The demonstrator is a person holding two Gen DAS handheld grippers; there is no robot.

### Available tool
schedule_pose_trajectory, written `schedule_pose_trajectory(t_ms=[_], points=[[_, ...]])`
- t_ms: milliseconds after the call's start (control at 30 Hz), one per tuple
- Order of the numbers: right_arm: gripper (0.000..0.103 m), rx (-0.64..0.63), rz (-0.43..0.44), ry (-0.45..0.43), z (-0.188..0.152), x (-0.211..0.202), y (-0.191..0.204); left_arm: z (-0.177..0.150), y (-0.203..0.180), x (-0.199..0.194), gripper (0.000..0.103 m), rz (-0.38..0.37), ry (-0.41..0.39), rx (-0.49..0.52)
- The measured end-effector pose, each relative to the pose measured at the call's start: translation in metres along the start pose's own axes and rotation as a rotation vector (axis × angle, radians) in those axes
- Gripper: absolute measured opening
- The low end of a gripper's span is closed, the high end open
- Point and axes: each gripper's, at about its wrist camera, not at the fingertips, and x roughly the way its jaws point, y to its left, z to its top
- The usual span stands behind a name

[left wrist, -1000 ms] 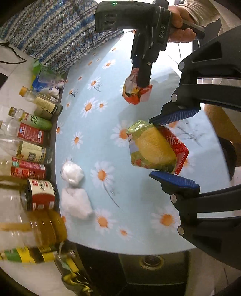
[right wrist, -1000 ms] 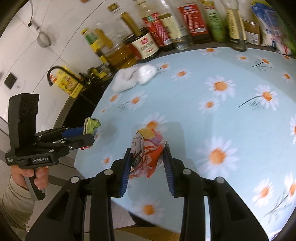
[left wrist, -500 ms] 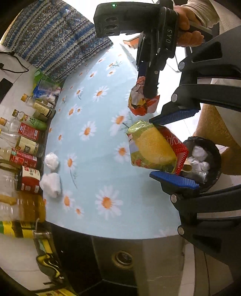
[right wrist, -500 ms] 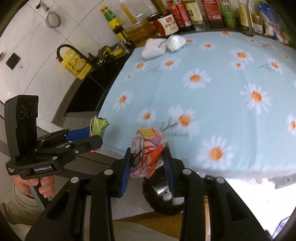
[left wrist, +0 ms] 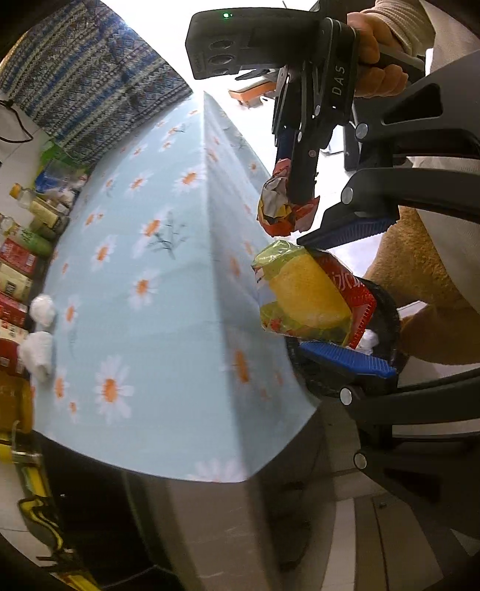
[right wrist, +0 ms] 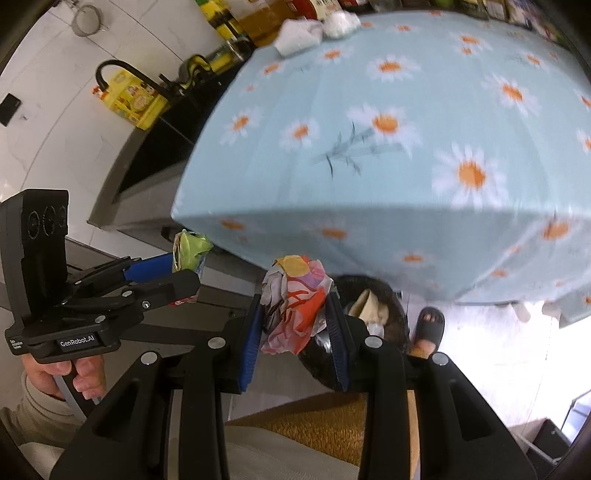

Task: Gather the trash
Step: 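Carry the snack bag and wrapper down over the black bin, then open both grippers to drop the snack bag and wrapper into the bin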

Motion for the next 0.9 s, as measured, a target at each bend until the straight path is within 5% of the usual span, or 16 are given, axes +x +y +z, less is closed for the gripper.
schedule_pose_trajectory(t_ms=[767,900], points=[[0.038,0.091,0.011,0.189,-0.040,0.075,-0.020,-0.036,0.033,0.080,0.049,0.017,0.183,-0.094],[0.061,0.155,0.069,0.199,-0.041,0.079,-0.029,-0.033,0.041,0.087,0.057,-0.003,0.201,-0.138]])
